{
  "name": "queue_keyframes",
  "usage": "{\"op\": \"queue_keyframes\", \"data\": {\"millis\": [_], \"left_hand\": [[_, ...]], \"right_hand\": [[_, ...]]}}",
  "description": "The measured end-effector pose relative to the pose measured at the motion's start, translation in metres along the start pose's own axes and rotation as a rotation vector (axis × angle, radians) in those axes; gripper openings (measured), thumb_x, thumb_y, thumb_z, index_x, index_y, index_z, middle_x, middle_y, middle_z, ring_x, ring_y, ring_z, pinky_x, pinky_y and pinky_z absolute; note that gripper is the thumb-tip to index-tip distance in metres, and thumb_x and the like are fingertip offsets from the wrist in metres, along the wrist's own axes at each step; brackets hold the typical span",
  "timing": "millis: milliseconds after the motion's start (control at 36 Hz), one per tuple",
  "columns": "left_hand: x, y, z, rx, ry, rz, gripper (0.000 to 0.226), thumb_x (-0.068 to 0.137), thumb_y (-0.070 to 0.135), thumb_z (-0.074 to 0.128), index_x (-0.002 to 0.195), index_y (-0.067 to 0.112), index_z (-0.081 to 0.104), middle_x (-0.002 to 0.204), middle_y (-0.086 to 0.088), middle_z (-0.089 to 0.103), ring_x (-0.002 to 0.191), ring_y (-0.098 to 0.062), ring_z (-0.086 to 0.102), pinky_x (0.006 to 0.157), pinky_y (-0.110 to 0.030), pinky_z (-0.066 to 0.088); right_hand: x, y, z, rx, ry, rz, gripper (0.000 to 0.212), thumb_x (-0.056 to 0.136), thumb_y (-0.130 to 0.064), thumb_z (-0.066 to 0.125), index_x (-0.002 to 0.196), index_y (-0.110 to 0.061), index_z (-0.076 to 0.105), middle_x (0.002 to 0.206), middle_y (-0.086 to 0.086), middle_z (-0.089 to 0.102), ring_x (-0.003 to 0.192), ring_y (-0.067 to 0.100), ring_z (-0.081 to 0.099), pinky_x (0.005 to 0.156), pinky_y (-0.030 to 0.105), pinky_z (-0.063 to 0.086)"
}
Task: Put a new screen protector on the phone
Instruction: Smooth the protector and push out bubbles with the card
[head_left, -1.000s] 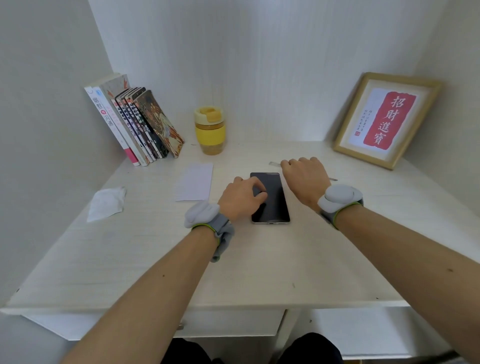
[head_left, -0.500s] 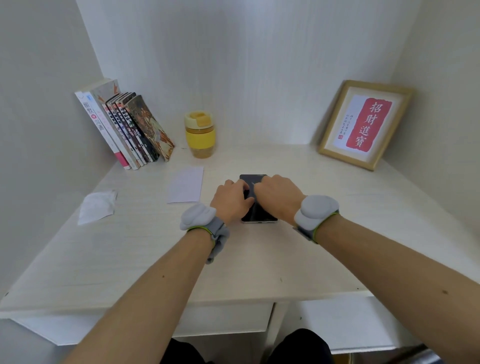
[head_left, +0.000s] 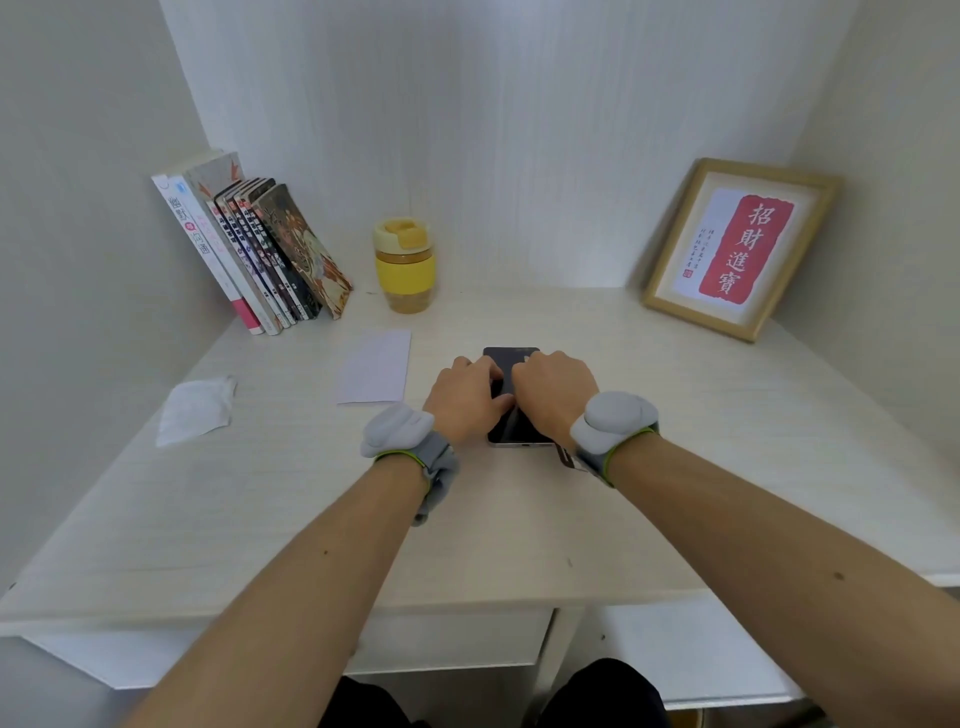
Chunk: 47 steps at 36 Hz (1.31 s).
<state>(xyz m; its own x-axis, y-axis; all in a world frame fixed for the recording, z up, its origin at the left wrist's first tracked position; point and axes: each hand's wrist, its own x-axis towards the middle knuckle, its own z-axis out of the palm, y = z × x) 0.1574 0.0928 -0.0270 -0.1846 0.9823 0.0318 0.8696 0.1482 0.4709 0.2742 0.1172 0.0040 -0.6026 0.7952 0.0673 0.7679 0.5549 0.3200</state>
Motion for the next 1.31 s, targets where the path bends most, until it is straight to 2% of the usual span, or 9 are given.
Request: {"op": "queue_keyframes", "data": {"millis": [139, 222, 333, 472, 667, 833, 972, 1139, 1306], "left_hand": [[0.000, 0.000, -0.001, -0.005, -0.003, -0.004, 0.042, 0.091, 0.038, 0.058, 0.127, 0.017, 0.050, 0.128, -0.012, 0.046, 0.115, -0.029, 0.050, 0.097, -0.036, 0.042], [-0.001, -0.001, -0.001, -0.011, -0.005, -0.003, 0.043, 0.092, 0.038, 0.057, 0.128, 0.018, 0.049, 0.130, -0.011, 0.046, 0.116, -0.029, 0.050, 0.098, -0.035, 0.042], [0.000, -0.002, -0.002, -0.037, -0.016, -0.006, 0.043, 0.091, 0.039, 0.058, 0.129, 0.019, 0.049, 0.130, -0.010, 0.045, 0.116, -0.028, 0.051, 0.099, -0.035, 0.042], [0.001, -0.002, -0.001, -0.047, -0.017, -0.027, 0.042, 0.092, 0.040, 0.056, 0.128, 0.020, 0.049, 0.130, -0.009, 0.045, 0.115, -0.027, 0.051, 0.099, -0.034, 0.042], [0.004, 0.000, 0.002, -0.012, 0.008, -0.036, 0.040, 0.093, 0.042, 0.055, 0.124, 0.019, 0.050, 0.126, -0.010, 0.046, 0.111, -0.029, 0.051, 0.095, -0.037, 0.044], [0.007, 0.001, 0.004, 0.013, -0.002, -0.030, 0.042, 0.091, 0.042, 0.057, 0.127, 0.021, 0.048, 0.124, -0.012, 0.044, 0.109, -0.032, 0.052, 0.093, -0.040, 0.045], [0.009, 0.002, 0.001, 0.047, -0.051, -0.029, 0.047, 0.093, 0.044, 0.054, 0.136, 0.029, 0.045, 0.130, -0.013, 0.040, 0.113, -0.033, 0.051, 0.098, -0.039, 0.043], [0.009, 0.002, 0.000, 0.058, -0.050, -0.039, 0.047, 0.093, 0.044, 0.053, 0.137, 0.029, 0.045, 0.132, -0.012, 0.039, 0.113, -0.033, 0.051, 0.099, -0.039, 0.043], [0.009, 0.003, 0.000, 0.059, -0.057, -0.044, 0.046, 0.093, 0.043, 0.053, 0.136, 0.030, 0.045, 0.132, -0.012, 0.039, 0.113, -0.033, 0.051, 0.099, -0.040, 0.043]], "right_hand": [[-0.003, 0.016, -0.006, 0.014, 0.026, 0.047, 0.011, 0.091, 0.000, 0.047, 0.090, -0.004, 0.057, 0.095, 0.011, 0.057, 0.102, 0.033, 0.060, 0.070, 0.034, 0.041], [-0.001, 0.031, -0.007, 0.102, 0.042, 0.140, 0.014, 0.093, -0.005, 0.049, 0.099, -0.004, 0.061, 0.106, 0.014, 0.060, 0.099, 0.035, 0.060, 0.070, 0.035, 0.042], [0.006, 0.044, -0.016, 0.414, -0.007, 0.327, 0.019, 0.090, -0.004, 0.050, 0.072, -0.003, 0.044, 0.100, 0.016, 0.059, 0.089, 0.035, 0.061, 0.072, 0.036, 0.051], [0.013, 0.040, -0.016, 0.711, -0.050, 0.349, 0.030, 0.091, -0.004, 0.045, 0.063, 0.001, 0.055, 0.060, 0.017, 0.061, 0.043, 0.027, 0.059, 0.046, 0.027, 0.051], [0.020, 0.022, 0.000, 0.698, -0.026, 0.323, 0.032, 0.092, -0.008, 0.052, 0.061, -0.008, 0.044, 0.083, 0.019, 0.063, 0.073, 0.035, 0.066, 0.065, 0.034, 0.057], [0.021, 0.011, 0.002, 0.691, 0.016, 0.320, 0.038, 0.095, -0.018, 0.055, 0.063, -0.012, 0.035, 0.103, 0.021, 0.061, 0.088, 0.038, 0.065, 0.062, 0.033, 0.046], [0.022, 0.011, -0.001, 0.722, -0.005, 0.415, 0.008, 0.092, -0.009, 0.056, 0.094, -0.002, 0.057, 0.114, 0.021, 0.057, 0.102, 0.039, 0.061, 0.070, 0.034, 0.046], [0.020, 0.025, 0.002, 0.731, 0.003, 0.442, 0.009, 0.093, -0.009, 0.055, 0.092, -0.001, 0.058, 0.110, 0.020, 0.058, 0.098, 0.038, 0.062, 0.071, 0.034, 0.049], [0.021, 0.032, 0.005, 0.839, 0.026, 0.468, 0.028, 0.090, -0.007, 0.053, 0.063, -0.003, 0.047, 0.084, 0.020, 0.061, 0.071, 0.035, 0.065, 0.061, 0.036, 0.056]]}}
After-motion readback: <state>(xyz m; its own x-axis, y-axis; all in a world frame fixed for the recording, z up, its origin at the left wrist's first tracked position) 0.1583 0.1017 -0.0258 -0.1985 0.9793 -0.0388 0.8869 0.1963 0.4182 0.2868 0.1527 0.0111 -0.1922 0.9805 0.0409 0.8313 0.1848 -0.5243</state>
